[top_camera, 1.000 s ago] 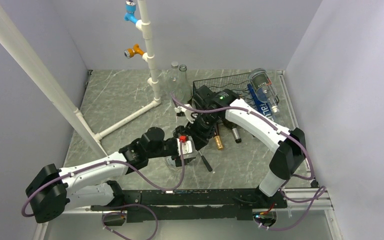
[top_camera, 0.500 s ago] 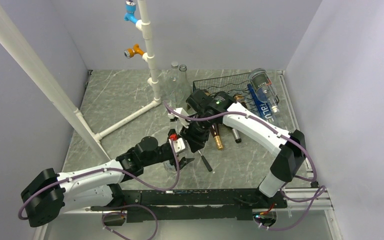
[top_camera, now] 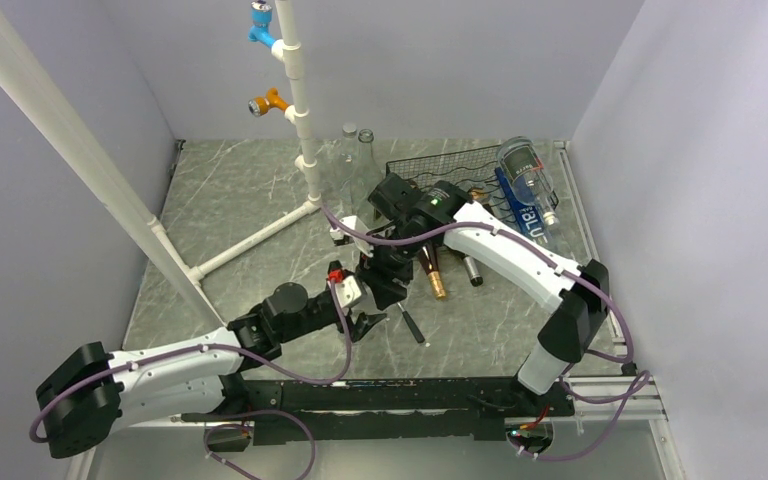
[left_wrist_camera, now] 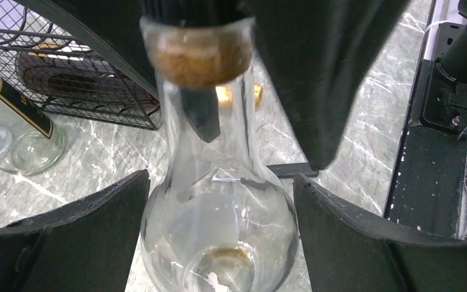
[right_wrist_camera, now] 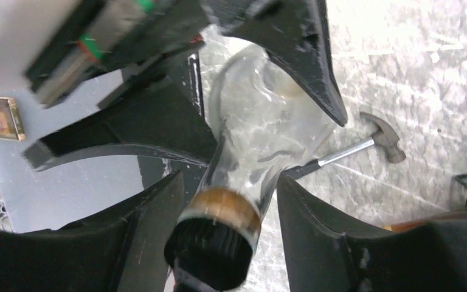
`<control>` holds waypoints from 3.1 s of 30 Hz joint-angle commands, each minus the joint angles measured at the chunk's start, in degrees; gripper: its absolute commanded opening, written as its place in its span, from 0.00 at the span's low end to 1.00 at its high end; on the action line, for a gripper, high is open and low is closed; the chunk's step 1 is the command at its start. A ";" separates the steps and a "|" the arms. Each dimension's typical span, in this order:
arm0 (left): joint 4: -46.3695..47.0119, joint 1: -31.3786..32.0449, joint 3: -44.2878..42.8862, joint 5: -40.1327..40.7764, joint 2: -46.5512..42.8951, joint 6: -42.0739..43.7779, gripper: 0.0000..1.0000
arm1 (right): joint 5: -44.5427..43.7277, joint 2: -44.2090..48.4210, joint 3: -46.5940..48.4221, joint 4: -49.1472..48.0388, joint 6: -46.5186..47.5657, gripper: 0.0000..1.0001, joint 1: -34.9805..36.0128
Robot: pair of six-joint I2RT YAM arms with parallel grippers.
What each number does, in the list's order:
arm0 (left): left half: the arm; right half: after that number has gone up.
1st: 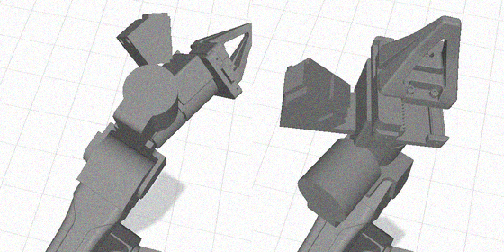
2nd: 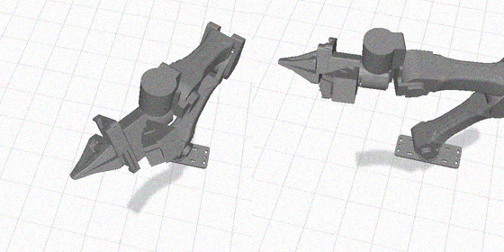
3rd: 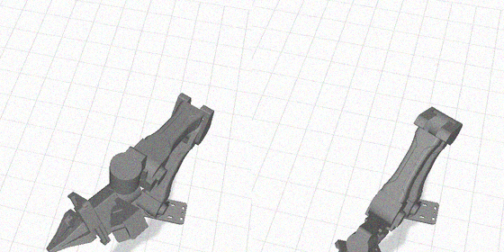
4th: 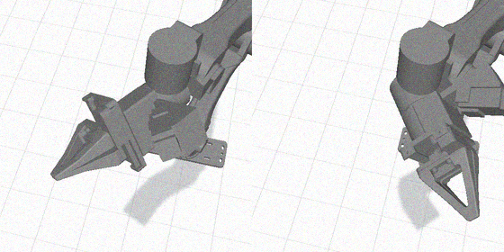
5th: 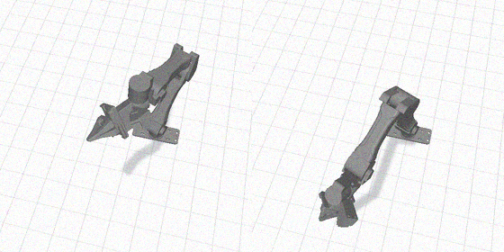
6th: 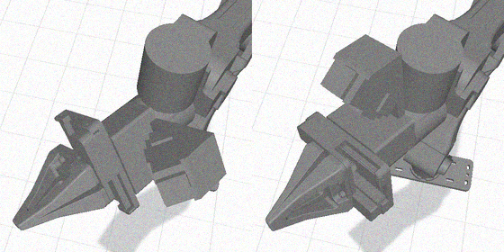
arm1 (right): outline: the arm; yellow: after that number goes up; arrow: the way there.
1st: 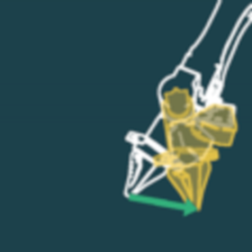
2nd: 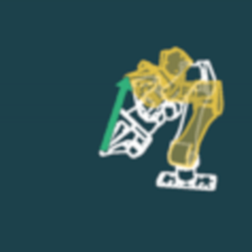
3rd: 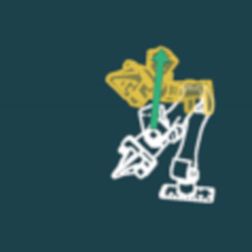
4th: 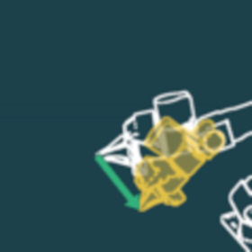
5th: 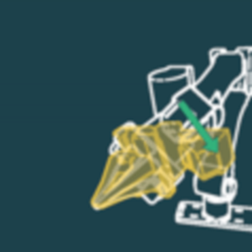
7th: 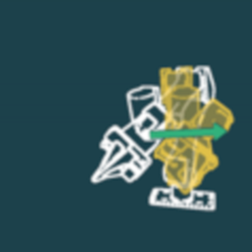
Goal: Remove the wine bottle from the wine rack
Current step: Place the wine bottle at the center of the board, then pick up the wine bottle from the center of the board, then place the wine bottle at the center of the board.
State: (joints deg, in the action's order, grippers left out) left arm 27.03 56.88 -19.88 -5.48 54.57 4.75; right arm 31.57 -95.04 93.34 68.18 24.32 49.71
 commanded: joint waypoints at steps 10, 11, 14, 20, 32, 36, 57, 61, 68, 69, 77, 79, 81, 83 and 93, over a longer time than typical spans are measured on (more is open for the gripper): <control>2.94 1.47 3.30 5.04 -2.96 -2.23 0.73 | 11.69 1.17 8.11 5.50 7.84 0.74 2.11; 2.94 1.52 3.44 5.28 -3.32 -2.32 0.73 | 12.01 1.30 8.81 6.37 8.84 0.74 2.06; 2.88 1.48 3.67 5.10 -4.92 -3.45 0.75 | 12.77 1.89 9.19 8.39 11.20 0.79 2.09; 4.28 1.48 4.61 5.02 -6.44 -7.60 0.84 | 13.25 2.82 9.32 10.41 14.63 0.89 0.35; 3.04 1.48 2.44 5.30 -7.79 -8.46 0.99 | 16.08 7.95 2.05 5.29 15.17 0.91 -10.79; 2.32 1.53 1.29 5.35 -8.33 -8.37 0.99 | 16.70 9.97 -2.57 0.95 14.20 0.92 -14.33; -10.33 1.56 -8.34 10.93 -7.50 -13.66 0.78 | 30.30 15.23 -20.27 -8.53 18.27 0.92 -30.46; -12.30 1.56 -10.50 10.20 -5.77 -13.48 0.54 | 30.79 16.16 -21.62 -8.97 18.55 0.92 -31.52; -13.58 1.56 -13.00 11.99 -5.28 -11.71 0.00 | 34.10 15.95 -21.80 -5.92 21.64 0.92 -33.69; -13.86 1.56 -13.48 13.11 -5.48 -11.03 0.00 | 34.24 15.88 -21.86 -5.81 21.85 0.92 -33.83; -13.22 1.20 -18.24 25.04 -7.15 -0.39 0.00 | 34.26 16.29 -22.06 -5.83 21.84 0.92 -34.09; -13.06 0.33 -19.60 26.59 -6.75 1.93 0.00 | 34.06 16.21 -22.06 -5.87 21.66 0.92 -34.07; -13.26 -1.29 -20.93 27.31 -6.23 3.03 0.00 | 33.92 16.27 -22.06 -5.89 21.67 0.92 -34.15; -13.48 -3.61 -21.99 27.41 -5.67 3.37 0.00 | 33.88 16.45 -22.15 -5.95 21.66 0.92 -34.17; -6.33 -18.04 -24.95 30.08 -0.61 1.53 0.00 | 33.56 16.52 -22.39 -6.47 21.08 0.92 -34.16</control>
State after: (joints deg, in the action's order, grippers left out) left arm 4.32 41.74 -38.44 20.38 53.30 4.12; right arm 63.18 -80.36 71.20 62.06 44.12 15.77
